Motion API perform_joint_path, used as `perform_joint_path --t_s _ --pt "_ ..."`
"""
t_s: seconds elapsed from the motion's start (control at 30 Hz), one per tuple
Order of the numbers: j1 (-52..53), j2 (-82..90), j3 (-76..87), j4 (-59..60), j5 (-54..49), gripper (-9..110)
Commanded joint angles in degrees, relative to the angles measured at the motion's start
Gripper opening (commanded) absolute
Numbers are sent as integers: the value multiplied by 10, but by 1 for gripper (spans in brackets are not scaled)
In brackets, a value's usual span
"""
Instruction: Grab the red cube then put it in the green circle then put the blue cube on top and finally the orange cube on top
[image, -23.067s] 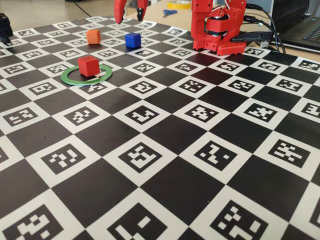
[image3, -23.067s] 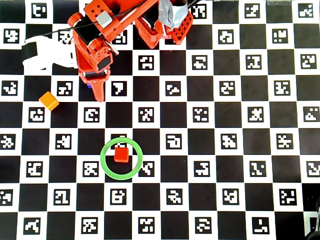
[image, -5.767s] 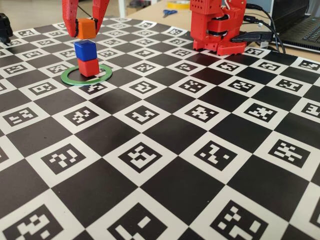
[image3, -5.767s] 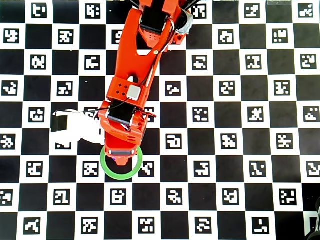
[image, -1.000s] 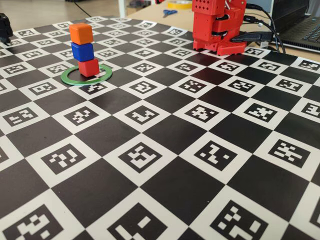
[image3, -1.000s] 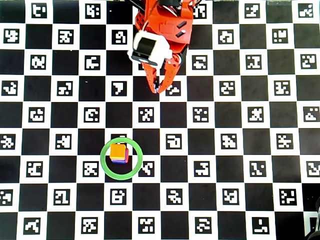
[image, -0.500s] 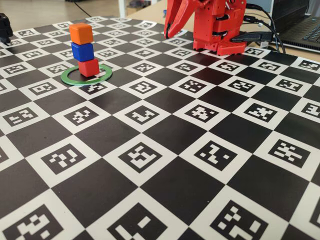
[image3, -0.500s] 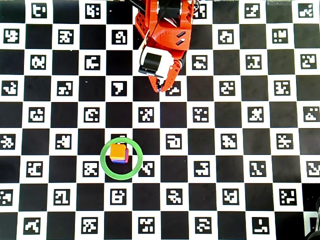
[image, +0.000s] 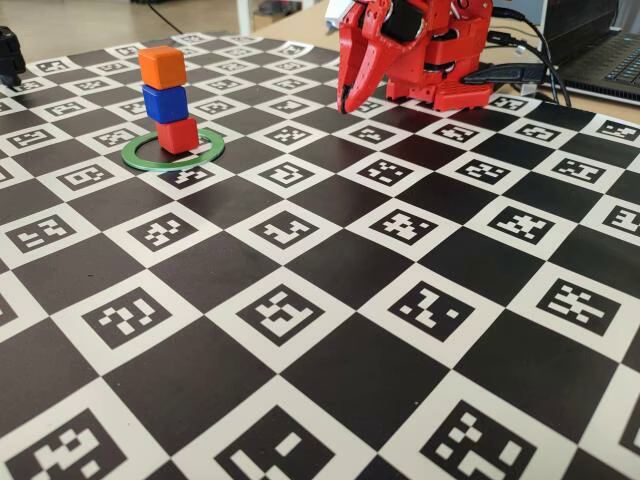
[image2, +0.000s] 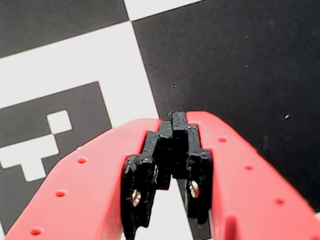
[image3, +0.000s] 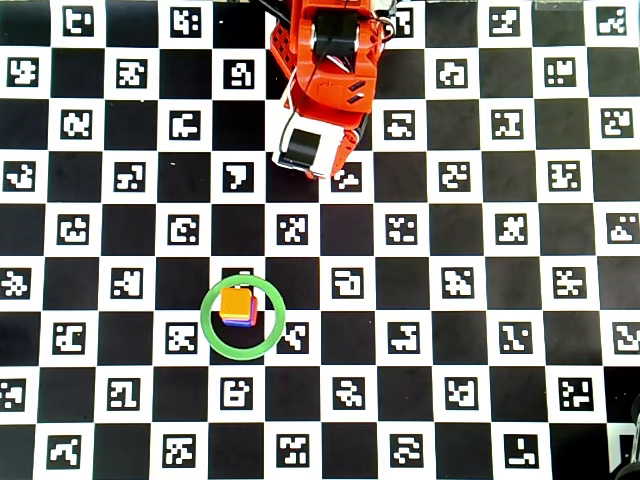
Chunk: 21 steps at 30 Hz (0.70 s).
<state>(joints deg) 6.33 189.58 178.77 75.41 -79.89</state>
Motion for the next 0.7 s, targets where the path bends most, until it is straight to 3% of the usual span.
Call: perform_joint_path --t_s 0.0,0.67 --pt "5 28 39 12 -13 -5" --pt "5 28 39 13 -26 -5"
